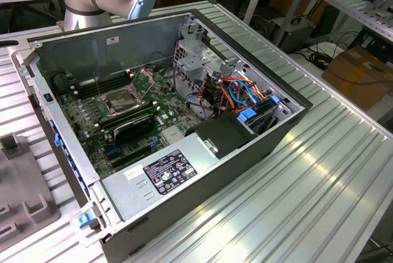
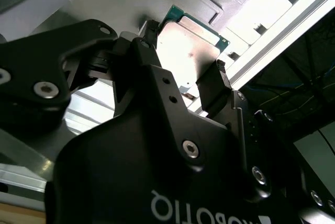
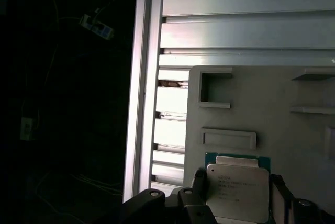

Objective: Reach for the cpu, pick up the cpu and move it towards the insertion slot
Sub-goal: 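Pick up the cpu and move it towards the insertion slot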

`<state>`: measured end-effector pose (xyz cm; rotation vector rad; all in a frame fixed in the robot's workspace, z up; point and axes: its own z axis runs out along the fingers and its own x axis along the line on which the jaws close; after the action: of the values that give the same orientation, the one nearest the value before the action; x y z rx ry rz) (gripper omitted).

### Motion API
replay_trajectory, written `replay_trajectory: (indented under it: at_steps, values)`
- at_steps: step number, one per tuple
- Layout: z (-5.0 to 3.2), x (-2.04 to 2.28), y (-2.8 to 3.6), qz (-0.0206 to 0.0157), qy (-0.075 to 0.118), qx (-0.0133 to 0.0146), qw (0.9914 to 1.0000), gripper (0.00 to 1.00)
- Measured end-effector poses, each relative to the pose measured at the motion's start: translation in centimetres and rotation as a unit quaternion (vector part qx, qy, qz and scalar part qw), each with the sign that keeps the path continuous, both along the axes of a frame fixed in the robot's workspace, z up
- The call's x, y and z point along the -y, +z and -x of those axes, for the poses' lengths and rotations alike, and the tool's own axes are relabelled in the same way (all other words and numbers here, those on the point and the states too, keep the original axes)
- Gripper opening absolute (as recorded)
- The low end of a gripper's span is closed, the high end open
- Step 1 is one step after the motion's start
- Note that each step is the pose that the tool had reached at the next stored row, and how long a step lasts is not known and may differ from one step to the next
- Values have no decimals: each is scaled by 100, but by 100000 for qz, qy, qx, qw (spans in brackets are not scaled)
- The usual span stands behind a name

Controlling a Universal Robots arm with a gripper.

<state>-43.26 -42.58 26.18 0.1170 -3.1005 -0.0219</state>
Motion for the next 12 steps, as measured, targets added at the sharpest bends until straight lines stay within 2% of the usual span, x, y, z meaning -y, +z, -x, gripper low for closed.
replay_trajectory:
  at_steps: [4, 12]
  values:
    - [0, 0, 32, -48, 0, 19, 100000, 55]
    - [0, 0, 57, -67, -1, 19, 100000, 55]
